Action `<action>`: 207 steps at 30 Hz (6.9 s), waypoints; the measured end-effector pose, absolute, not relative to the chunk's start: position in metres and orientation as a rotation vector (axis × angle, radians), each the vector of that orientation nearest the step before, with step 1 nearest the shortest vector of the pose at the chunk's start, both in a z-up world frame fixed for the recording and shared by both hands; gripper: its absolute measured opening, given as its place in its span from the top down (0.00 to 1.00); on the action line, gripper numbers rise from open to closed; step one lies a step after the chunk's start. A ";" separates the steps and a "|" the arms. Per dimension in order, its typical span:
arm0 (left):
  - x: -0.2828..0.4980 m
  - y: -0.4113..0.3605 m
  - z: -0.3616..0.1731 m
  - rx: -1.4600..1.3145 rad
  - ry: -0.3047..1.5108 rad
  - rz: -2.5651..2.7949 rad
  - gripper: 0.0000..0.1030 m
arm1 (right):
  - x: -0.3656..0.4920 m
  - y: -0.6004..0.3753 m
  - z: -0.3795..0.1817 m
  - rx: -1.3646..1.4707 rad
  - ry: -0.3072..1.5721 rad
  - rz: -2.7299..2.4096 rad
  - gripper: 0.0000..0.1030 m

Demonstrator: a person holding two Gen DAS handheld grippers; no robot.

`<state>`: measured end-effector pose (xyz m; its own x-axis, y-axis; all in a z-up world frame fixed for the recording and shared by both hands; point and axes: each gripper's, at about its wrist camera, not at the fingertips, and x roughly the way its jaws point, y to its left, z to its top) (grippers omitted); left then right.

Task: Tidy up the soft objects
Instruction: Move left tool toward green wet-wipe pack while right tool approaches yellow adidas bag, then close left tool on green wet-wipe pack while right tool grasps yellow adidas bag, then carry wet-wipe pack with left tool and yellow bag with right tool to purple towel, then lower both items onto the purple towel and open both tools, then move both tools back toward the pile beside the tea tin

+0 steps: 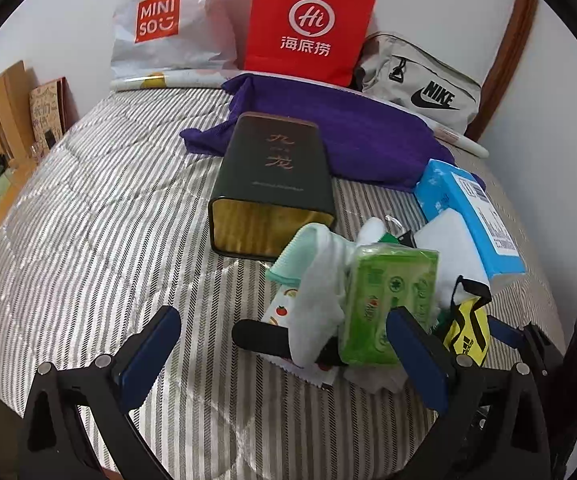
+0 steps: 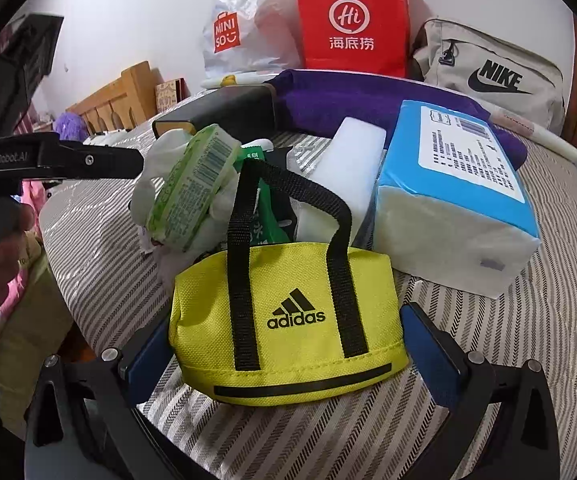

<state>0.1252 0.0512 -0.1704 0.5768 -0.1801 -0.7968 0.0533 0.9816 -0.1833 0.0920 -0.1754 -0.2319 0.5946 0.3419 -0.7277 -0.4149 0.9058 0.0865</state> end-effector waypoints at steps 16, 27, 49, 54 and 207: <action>0.121 0.021 -0.156 -0.190 0.863 -0.436 0.13 | 0.100 -0.173 -0.239 -0.059 0.817 0.469 0.00; 0.121 0.016 -0.156 -0.151 0.851 -0.496 0.33 | 0.090 -0.189 -0.230 -0.072 0.815 0.491 0.04; 0.141 0.001 -0.186 -0.121 0.962 -0.404 0.33 | 0.082 -0.229 -0.224 -0.056 0.805 0.403 0.04; 0.143 0.008 -0.191 -0.194 0.975 -0.462 0.51 | 0.089 -0.230 -0.227 -0.044 0.826 0.373 0.04; 0.374 0.050 -0.140 -0.107 1.060 -0.255 0.24 | 0.435 -0.181 -0.208 -0.309 1.383 0.294 0.00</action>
<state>0.3741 0.0498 -0.1400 0.4628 -0.2579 -0.8481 0.1559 0.9655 -0.2086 0.4352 -0.1813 -0.2083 0.1635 0.0226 -0.9863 -0.3801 0.9240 -0.0418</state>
